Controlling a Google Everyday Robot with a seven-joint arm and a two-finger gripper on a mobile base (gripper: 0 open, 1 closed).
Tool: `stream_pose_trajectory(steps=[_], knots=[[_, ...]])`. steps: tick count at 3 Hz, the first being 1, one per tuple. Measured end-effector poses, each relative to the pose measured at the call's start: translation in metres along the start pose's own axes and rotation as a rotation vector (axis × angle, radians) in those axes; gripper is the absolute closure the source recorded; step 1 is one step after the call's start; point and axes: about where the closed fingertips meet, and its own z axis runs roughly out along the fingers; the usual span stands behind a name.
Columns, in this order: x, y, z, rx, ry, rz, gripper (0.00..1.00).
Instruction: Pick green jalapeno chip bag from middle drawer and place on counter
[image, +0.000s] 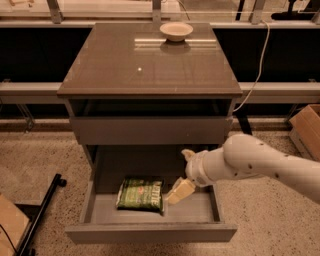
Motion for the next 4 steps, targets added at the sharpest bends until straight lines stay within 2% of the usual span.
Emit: stream_pose_trajectory(steps=[1,2,3,4], knots=[[0.018,0.009,0.053,-0.077,-0.053,0.046,0.00],[0.027,0.014,0.063,-0.098,-0.054,0.065,0.00],[0.029,0.016,0.072,-0.086,-0.033,0.078,0.00],[0.032,0.019,0.110,-0.100,-0.026,0.082,0.00]])
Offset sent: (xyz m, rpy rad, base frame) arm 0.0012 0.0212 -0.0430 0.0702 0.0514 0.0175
